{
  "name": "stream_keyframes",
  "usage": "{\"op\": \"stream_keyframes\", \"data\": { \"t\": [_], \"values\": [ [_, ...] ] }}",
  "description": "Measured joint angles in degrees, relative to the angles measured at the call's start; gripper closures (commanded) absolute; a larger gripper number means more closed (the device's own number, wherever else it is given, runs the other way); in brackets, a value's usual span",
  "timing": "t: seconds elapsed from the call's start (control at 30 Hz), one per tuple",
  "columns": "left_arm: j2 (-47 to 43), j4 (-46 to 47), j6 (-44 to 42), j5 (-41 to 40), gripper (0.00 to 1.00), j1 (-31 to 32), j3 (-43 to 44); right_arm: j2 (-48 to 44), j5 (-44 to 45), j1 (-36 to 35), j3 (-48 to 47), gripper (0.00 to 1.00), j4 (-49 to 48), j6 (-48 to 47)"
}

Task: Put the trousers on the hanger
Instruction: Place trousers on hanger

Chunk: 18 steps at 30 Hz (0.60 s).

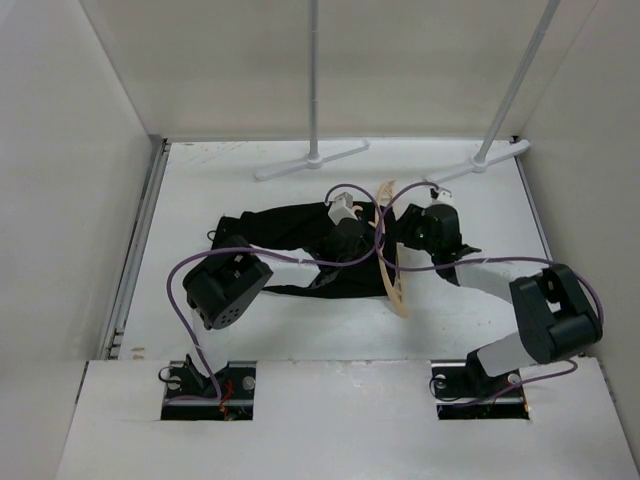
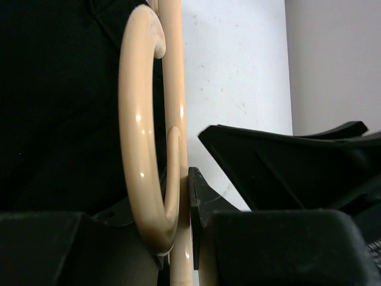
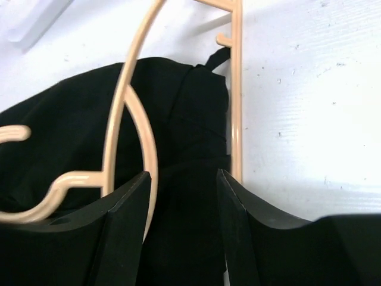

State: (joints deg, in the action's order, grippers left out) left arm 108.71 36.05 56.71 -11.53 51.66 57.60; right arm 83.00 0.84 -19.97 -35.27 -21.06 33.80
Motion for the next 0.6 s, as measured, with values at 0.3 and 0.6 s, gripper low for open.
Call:
{"op": "stream_keyframes", "data": {
  "t": [0.3,0.6],
  "values": [
    [0.0,0.3,0.1,0.2,0.91,0.0,-0.3,8.3,1.8,-3.0,-2.8,0.6,2.7,-0.3],
    [0.0,1.2,0.5,0.5,0.91,-1.0,-1.9,11.0,4.1,-5.6,-5.5,0.92,3.9,0.1]
  ]
}}
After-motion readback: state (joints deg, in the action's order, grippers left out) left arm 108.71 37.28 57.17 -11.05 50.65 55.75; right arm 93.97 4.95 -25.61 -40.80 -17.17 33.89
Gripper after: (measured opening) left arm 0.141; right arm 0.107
